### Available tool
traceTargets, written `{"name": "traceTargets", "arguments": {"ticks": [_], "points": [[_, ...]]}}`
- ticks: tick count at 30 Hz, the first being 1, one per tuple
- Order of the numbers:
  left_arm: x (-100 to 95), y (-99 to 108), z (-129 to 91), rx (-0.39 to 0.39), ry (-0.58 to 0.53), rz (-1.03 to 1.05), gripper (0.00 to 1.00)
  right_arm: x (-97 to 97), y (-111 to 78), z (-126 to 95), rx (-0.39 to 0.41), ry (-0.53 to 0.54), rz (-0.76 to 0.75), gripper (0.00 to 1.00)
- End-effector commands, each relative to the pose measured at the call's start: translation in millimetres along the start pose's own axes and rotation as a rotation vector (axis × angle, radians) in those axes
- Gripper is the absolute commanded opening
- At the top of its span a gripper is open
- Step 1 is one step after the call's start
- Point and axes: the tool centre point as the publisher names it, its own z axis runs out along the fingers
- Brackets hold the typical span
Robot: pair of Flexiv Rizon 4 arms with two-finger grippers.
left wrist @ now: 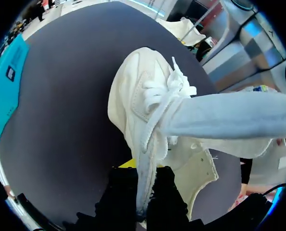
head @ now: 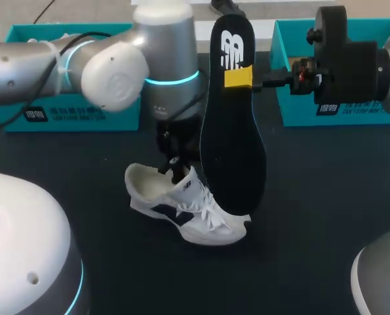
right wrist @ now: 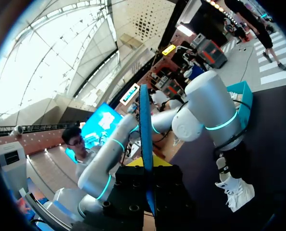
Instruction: Take the shoe out of the shoebox, open the shoe tongue, remove and reinsert the insole, then place the shoe into the shoebox
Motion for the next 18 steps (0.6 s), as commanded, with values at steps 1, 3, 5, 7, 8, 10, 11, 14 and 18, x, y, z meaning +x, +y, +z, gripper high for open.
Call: {"name": "traceTargets", "arguments": {"ticks": [1, 3, 5, 7, 8, 10, 11, 14, 18], "points": [[-6.0, -6.1, -9.6, -0.232, 0.422, 0.848, 0.0, 0.0, 1.4, 3.3, 0.002, -0.002, 0.002, 0.0], [-6.0, -6.1, -9.6, -0.232, 0.422, 0.848, 0.0, 0.0, 1.4, 3.3, 0.002, -0.002, 0.002, 0.0], [-6.0, -6.1, -9.6, -0.232, 0.422, 0.848, 0.0, 0.0, 1.4, 3.3, 0.002, -0.002, 0.002, 0.0], [-6.0, -6.1, -9.6, -0.232, 0.422, 0.848, 0.0, 0.0, 1.4, 3.3, 0.002, -0.002, 0.002, 0.0], [-6.0, -6.1, -9.6, -0.232, 0.422, 0.848, 0.0, 0.0, 1.4, 3.3, 0.002, -0.002, 0.002, 0.0], [-6.0, -6.1, -9.6, -0.232, 0.422, 0.848, 0.0, 0.0, 1.4, 3.3, 0.002, -0.002, 0.002, 0.0], [-6.0, -6.1, -9.6, -0.232, 0.422, 0.848, 0.0, 0.0, 1.4, 3.3, 0.002, -0.002, 0.002, 0.0], [-6.0, -6.1, -9.6, -0.232, 0.422, 0.848, 0.0, 0.0, 1.4, 3.3, 0.002, -0.002, 0.002, 0.0], [-10.6, -7.6, -10.1, -0.236, 0.453, 0.917, 0.0, 0.0, 1.4, 3.3, 0.002, -0.002, 0.002, 0.0]]}}
